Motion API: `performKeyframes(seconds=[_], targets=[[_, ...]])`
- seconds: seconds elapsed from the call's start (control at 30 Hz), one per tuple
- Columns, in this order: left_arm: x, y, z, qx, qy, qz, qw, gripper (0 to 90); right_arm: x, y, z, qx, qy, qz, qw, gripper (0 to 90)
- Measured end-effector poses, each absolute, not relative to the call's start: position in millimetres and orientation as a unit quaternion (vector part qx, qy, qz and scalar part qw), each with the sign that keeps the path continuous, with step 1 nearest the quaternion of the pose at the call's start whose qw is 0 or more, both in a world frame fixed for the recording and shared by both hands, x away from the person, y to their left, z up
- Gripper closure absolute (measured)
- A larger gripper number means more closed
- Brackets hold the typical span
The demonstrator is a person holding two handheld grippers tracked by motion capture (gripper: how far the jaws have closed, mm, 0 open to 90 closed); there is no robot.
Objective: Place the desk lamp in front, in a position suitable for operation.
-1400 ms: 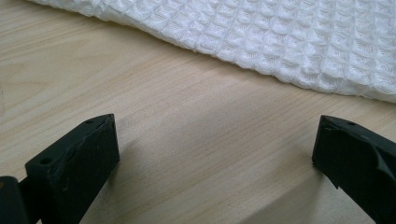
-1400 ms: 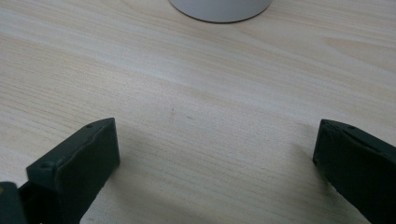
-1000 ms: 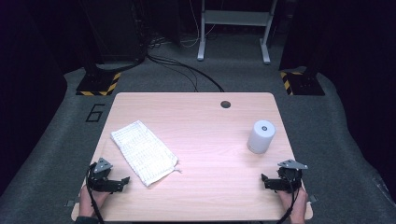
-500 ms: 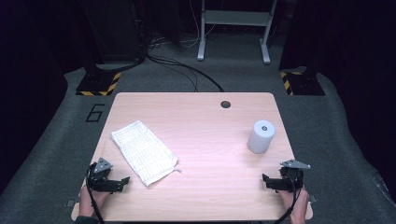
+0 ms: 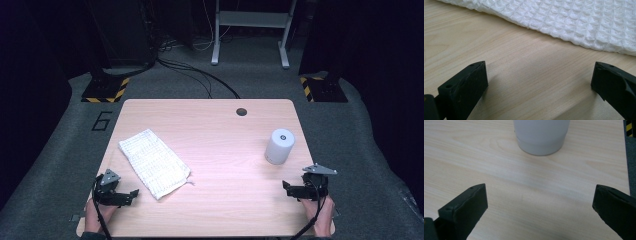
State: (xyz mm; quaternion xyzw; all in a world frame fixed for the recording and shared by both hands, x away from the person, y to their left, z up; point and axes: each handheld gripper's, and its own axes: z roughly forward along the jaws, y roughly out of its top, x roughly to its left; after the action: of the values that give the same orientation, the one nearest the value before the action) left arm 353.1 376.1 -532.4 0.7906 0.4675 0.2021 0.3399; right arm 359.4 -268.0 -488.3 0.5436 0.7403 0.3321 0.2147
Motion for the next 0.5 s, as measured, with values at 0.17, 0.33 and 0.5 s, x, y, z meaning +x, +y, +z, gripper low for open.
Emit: performKeyframes(seconds=[0.17, 0.33, 0.5], targets=[[353.1, 376.1, -532.4, 0.791, 0.467, 0.202, 0.340, 0.5, 368.5, -263.3, -470.0, 0.536, 0.741, 0.337, 0.225, 0.0], [353.1, 376.1, -532.4, 0.790, 0.468, 0.202, 0.340, 0.5, 380.8, -259.1, -456.5, 0.534, 0.743, 0.329, 0.233, 0.0], [353.1, 376.1, -532.3, 0.791, 0.468, 0.202, 0.340, 0.5, 395.0, -254.8, -448.6, 0.537, 0.743, 0.327, 0.229, 0.0]])
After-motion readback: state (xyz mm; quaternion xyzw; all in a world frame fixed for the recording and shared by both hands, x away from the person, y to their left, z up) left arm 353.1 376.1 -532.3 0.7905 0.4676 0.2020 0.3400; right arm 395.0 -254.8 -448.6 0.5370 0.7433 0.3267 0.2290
